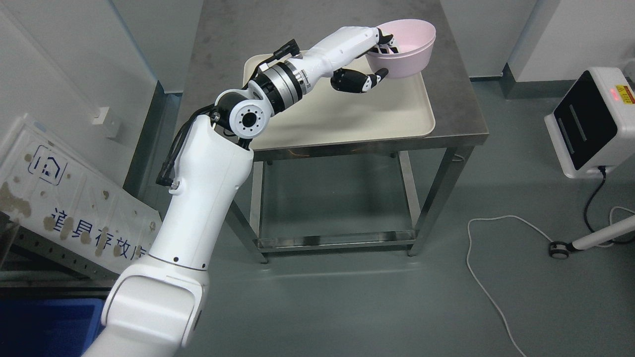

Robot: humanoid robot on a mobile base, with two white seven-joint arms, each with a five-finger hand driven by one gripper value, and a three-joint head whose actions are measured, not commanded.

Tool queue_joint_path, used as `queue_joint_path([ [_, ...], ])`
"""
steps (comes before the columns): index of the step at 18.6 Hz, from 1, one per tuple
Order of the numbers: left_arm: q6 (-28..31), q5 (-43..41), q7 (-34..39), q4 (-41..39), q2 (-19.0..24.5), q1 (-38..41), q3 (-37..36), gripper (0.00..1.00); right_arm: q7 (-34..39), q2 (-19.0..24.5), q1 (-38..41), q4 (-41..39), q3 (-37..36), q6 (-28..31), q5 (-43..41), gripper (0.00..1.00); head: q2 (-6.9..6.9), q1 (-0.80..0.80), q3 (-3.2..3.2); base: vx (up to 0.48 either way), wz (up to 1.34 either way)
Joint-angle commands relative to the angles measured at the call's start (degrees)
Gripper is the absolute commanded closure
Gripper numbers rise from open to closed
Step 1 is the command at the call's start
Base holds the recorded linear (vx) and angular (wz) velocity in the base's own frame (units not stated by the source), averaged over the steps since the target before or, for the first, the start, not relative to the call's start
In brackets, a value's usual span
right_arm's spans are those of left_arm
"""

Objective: Stack pink IKEA bowls on left shelf middle
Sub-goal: 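Lift the stacked bowls off the tray with the left hand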

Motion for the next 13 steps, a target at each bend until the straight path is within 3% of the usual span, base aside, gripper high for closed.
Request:
queue_joint_path([
  [1, -0.3, 2.0, -0.3, -8.9, 1.0, 2.0, 10.9, 0.99, 0.0, -1.0, 0.0, 0.0, -0.6, 0.0, 0.4, 0.00, 0.00, 0.00, 0.00, 0.000, 0.00],
  [13, -0.1, 2.0, -0.5, -9.2, 1.0, 2.0, 13.2, 0.98, 0.0, -1.0, 0.0, 0.0, -0.6, 0.0, 0.4, 0.00, 0.00, 0.00, 0.00, 0.002, -0.01],
])
